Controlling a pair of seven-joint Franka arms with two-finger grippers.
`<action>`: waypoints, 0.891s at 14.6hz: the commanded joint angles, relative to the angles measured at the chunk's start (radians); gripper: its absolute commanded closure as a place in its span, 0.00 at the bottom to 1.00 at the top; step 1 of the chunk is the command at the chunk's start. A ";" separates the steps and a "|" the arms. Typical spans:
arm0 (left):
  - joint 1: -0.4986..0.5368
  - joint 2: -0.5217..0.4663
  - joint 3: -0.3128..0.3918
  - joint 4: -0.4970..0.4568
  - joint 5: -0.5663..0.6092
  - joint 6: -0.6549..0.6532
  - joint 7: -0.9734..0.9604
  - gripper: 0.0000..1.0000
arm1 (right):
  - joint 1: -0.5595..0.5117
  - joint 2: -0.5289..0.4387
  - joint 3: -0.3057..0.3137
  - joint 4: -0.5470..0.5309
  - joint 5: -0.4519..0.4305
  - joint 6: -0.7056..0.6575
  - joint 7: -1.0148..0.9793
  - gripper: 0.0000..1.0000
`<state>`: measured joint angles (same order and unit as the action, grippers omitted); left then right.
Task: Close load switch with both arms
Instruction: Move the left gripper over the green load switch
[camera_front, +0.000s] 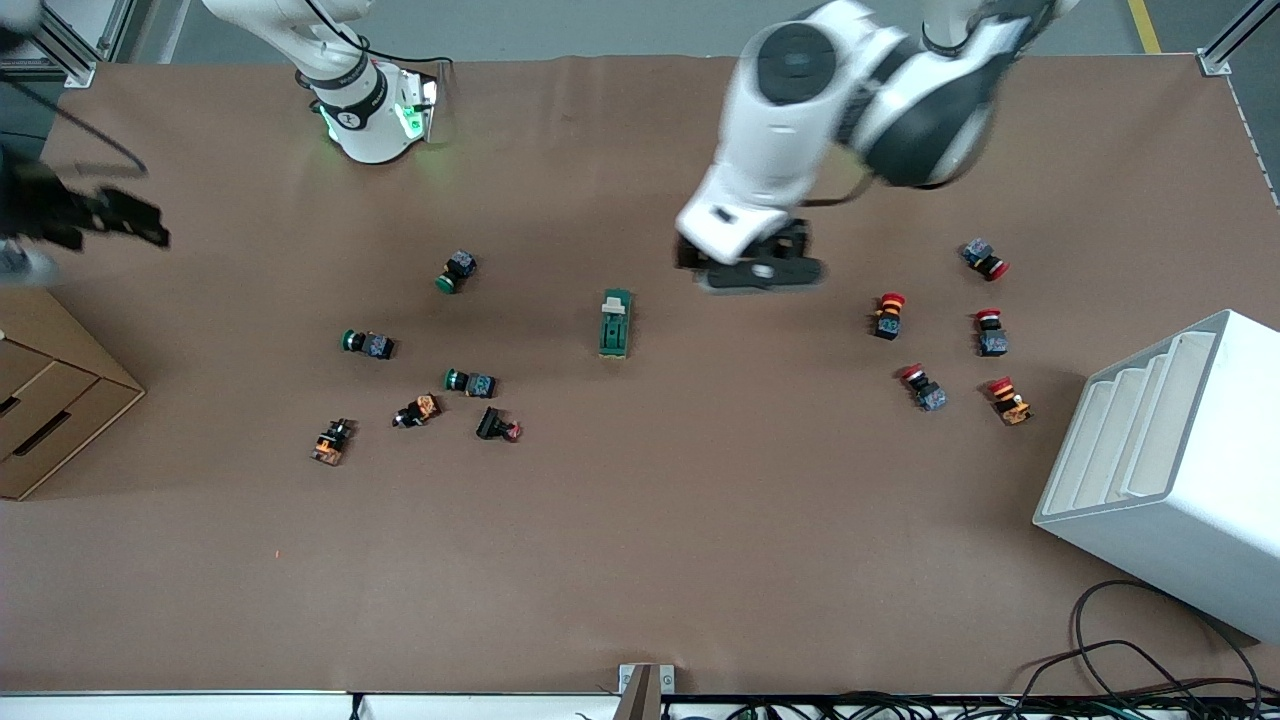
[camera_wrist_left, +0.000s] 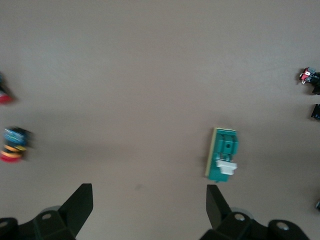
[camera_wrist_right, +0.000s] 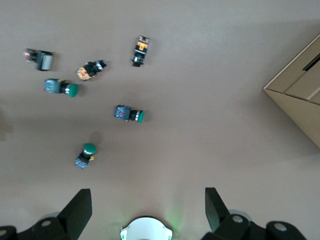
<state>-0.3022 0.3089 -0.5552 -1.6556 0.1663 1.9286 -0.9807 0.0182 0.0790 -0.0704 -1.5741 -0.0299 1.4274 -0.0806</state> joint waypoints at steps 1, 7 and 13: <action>-0.113 0.106 0.005 0.014 0.125 0.079 -0.233 0.00 | -0.037 0.100 0.001 0.103 -0.021 -0.022 -0.011 0.00; -0.322 0.321 0.003 0.016 0.591 0.184 -0.682 0.00 | -0.003 0.102 0.007 0.094 0.091 0.008 0.371 0.00; -0.440 0.398 0.003 -0.163 1.107 0.188 -1.074 0.00 | 0.217 0.116 0.007 0.051 0.122 0.111 0.990 0.00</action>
<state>-0.7492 0.7230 -0.5553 -1.7258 1.1282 2.1108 -1.9479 0.1527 0.1970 -0.0579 -1.4960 0.0879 1.5002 0.6985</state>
